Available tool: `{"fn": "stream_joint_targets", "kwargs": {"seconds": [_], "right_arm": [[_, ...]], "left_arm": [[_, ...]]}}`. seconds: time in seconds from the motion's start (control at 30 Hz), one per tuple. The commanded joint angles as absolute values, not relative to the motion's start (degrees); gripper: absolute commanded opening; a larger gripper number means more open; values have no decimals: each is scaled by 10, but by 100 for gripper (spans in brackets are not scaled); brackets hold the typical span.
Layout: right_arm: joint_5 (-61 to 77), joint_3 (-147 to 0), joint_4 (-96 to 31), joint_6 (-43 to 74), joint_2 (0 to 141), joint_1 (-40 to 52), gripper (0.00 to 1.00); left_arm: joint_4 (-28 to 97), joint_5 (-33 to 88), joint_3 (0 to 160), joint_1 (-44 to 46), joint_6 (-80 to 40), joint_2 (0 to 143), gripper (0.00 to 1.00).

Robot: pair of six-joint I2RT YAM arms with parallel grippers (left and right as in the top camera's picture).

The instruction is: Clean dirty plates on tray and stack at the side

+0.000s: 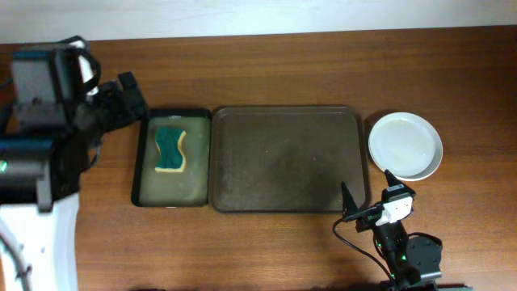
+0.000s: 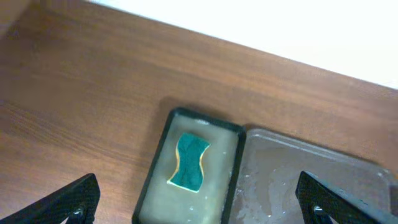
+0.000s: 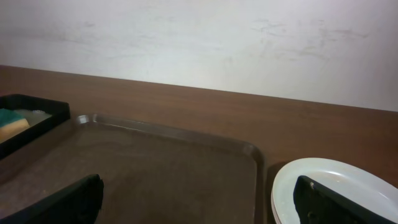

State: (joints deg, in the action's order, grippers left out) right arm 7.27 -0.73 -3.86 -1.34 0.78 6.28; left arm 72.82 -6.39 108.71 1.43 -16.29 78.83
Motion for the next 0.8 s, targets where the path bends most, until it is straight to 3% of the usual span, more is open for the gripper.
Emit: {"fn": "stream_joint_targets", "kwargs": {"seconds": [0.0, 0.27, 0.53, 0.67, 0.77], "right_arm": [[64, -3, -40, -13, 2, 59, 98], [64, -3, -40, -13, 2, 59, 98], [64, -3, -40, -13, 2, 59, 98], [64, -3, -40, -13, 2, 59, 99], [64, -3, -40, -13, 2, 59, 98]], "left_arm": [[727, -75, 1088, 15, -169, 745, 99], [727, -75, 990, 15, -169, 610, 99], [689, -75, 632, 13, -169, 352, 99], [531, -73, 467, 13, -203, 230, 99], [274, -71, 310, 13, -282, 128, 99]]}}
